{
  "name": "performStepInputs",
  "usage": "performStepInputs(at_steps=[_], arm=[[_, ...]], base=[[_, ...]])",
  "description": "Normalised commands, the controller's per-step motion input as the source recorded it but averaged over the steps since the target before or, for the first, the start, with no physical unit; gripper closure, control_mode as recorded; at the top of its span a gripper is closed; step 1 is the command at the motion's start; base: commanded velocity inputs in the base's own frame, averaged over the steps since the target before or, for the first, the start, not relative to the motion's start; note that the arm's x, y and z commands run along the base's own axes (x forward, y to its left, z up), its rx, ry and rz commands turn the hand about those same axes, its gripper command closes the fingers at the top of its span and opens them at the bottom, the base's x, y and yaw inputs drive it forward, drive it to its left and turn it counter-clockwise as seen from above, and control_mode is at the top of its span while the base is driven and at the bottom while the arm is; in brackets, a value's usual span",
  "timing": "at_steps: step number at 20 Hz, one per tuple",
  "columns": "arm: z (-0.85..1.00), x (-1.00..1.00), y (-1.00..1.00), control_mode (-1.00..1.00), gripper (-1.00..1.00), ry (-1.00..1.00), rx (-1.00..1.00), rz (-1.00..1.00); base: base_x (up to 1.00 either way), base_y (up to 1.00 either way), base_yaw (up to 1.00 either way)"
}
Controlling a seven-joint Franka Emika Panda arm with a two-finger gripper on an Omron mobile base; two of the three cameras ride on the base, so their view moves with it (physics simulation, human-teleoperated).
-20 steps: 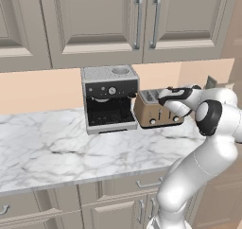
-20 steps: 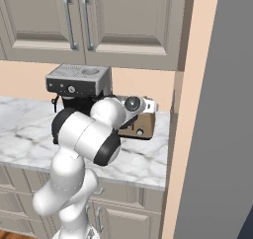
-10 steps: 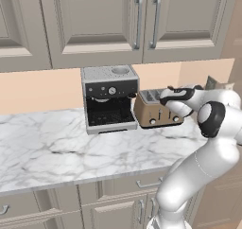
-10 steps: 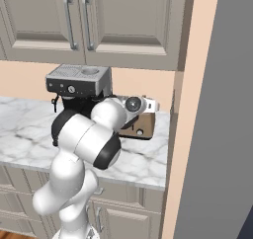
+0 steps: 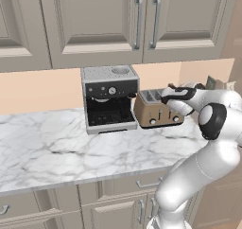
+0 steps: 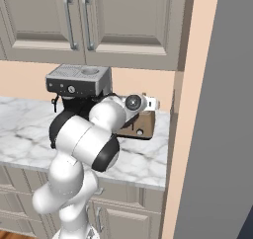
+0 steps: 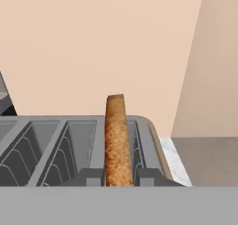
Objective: Start the toaster. Once the lever pops up, take the bread to the plate on the dining counter.
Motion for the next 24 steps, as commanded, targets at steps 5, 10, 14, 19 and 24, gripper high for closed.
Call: performStepInputs(at_steps=[5, 10, 14, 19, 24], arm=[[0.30, -0.09, 0.00, -1.00, 1.00, -0.04, 0.00, 0.00], [0.34, -0.04, 0.00, -1.00, 1.00, -0.04, 0.00, 0.00], [0.42, -0.14, 0.00, -1.00, 1.00, -0.04, 0.00, 0.00], [0.35, -0.35, 0.00, -1.00, 1.00, 0.00, 0.00, 0.00], [0.48, -0.56, 0.00, -1.00, 1.00, 0.00, 0.00, 0.00]], base=[[0.00, 0.00, 0.00], [0.00, 0.00, 0.00], [0.00, 0.00, 0.00], [0.00, 0.00, 0.00], [0.00, 0.00, 0.00]])
